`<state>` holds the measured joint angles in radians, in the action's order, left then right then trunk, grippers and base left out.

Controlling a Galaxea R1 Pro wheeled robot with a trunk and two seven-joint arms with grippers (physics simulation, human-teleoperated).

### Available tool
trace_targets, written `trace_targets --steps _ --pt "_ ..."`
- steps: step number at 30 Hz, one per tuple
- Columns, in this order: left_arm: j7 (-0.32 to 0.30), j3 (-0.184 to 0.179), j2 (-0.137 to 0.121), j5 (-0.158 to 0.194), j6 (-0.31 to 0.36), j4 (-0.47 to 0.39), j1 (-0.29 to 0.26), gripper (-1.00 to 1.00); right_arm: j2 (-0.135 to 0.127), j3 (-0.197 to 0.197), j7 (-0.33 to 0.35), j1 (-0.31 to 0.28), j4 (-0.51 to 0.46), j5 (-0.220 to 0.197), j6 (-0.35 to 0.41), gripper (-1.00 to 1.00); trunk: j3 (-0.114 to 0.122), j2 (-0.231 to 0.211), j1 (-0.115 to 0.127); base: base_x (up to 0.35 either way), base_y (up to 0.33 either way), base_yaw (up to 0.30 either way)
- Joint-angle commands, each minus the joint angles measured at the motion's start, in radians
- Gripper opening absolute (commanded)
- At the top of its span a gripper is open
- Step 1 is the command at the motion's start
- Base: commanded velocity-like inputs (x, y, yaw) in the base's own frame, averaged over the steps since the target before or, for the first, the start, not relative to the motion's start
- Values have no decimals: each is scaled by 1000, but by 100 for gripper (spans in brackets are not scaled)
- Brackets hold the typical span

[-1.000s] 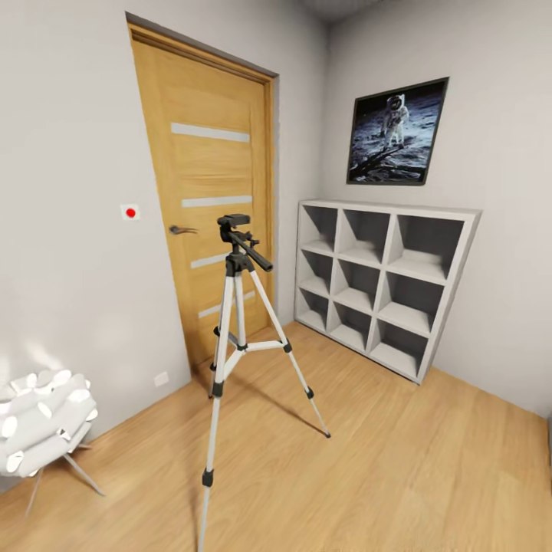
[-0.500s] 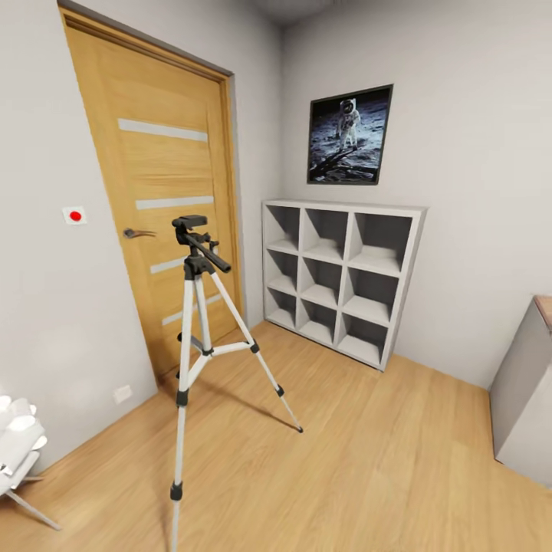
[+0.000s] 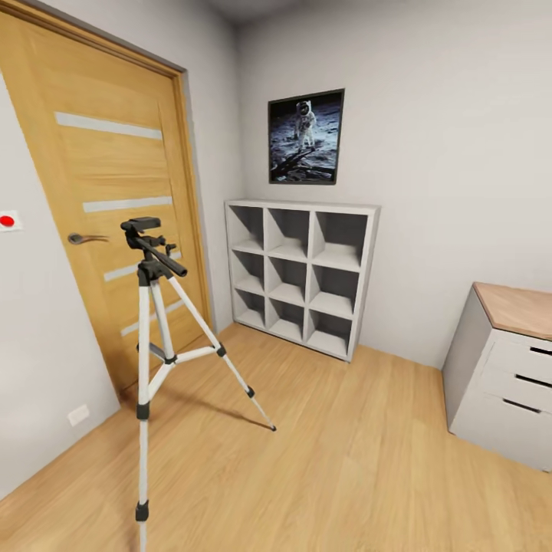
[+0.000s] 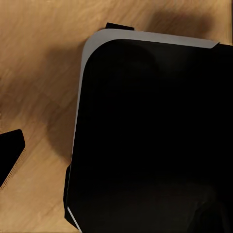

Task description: Attach the digital camera to the camera tripod in the bedroom.

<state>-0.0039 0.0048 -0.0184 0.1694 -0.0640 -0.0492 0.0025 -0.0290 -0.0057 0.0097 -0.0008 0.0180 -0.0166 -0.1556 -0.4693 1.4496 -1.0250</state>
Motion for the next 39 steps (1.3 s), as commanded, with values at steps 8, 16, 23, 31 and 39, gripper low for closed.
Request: trace_targets --steps 8,16,23,31,39 --pt "-1 3 4 11 -3 0 1 100 -2 -1 1 -1 2 -3 -5 100 -1 0 0 0 0 -298" --pt "-3 4 33 12 -3 -2 1 100 -2 -1 1 -1 2 -2 -6 100 -1 0 0 0 0 -298" --pt "-2 8 41 15 -5 0 0 100 -2 -1 1 -1 2 -2 -7 100 -1 0 0 0 0 -298" --pt "5 11 42 18 -47 2 0 100 -2 -1 1 -1 1 -2 -7 100 -1 0 0 0 0 -298" --pt "7 12 41 20 -64 3 0 100 -2 -1 1 -1 2 -2 -7 100 -1 0 0 0 0 -298"
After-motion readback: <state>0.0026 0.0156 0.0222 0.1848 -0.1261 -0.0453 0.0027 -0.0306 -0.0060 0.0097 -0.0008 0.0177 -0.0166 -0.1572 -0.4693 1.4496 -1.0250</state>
